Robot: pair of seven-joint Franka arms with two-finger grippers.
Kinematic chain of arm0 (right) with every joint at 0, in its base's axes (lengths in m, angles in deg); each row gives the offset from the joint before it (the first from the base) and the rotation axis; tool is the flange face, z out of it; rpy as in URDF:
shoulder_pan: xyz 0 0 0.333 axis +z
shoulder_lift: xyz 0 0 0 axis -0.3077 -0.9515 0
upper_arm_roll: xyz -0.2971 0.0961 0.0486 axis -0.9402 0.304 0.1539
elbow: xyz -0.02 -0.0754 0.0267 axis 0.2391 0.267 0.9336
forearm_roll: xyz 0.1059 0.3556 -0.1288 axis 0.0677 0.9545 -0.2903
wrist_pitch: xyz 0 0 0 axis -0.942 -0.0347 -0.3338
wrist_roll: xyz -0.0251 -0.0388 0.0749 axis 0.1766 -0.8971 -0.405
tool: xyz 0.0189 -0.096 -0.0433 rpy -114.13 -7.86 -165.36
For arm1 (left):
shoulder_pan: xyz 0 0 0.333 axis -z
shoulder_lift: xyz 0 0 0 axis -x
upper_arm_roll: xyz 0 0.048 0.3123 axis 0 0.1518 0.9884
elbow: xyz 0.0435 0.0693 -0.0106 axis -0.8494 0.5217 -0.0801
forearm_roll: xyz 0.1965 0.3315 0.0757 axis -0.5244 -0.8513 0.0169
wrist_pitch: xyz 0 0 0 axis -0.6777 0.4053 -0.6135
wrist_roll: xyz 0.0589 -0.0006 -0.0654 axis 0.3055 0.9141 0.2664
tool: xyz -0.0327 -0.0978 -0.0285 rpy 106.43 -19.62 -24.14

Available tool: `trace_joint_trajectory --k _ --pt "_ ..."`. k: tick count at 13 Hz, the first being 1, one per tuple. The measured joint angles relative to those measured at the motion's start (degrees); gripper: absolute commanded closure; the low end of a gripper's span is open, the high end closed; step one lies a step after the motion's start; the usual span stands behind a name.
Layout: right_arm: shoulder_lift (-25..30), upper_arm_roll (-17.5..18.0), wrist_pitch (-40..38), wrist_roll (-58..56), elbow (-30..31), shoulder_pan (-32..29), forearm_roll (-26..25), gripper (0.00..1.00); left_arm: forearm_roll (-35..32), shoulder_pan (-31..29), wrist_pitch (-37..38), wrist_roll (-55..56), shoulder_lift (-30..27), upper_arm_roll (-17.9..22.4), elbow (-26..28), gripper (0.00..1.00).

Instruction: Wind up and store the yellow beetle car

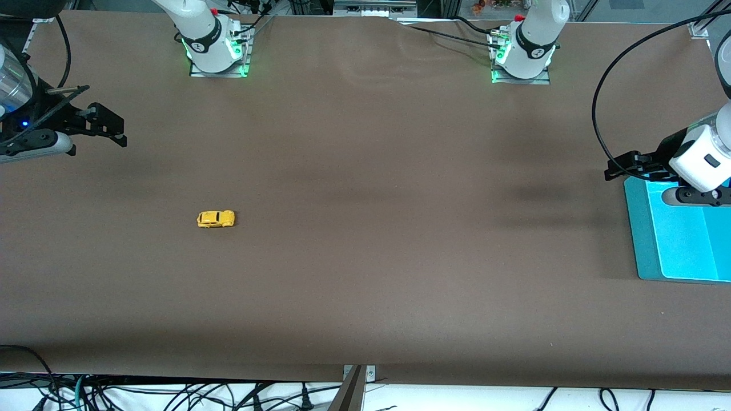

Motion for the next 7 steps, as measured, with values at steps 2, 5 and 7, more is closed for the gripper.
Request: trace_joint_trajectory --k 2,5,7 --pt "0.0 0.0 -0.1 1.8 0.1 0.0 0.0 0.0 0.0 -0.3 0.0 -0.1 0.1 0.0 0.0 0.0" --pt "0.0 0.1 -0.1 3.4 0.2 0.0 0.0 0.0 0.0 -0.3 0.0 -0.1 0.1 0.0 0.0 0.0" --pt "0.1 0.1 0.0 3.6 0.2 0.0 0.0 0.0 0.0 -0.3 0.0 -0.1 0.1 0.0 0.0 0.0"
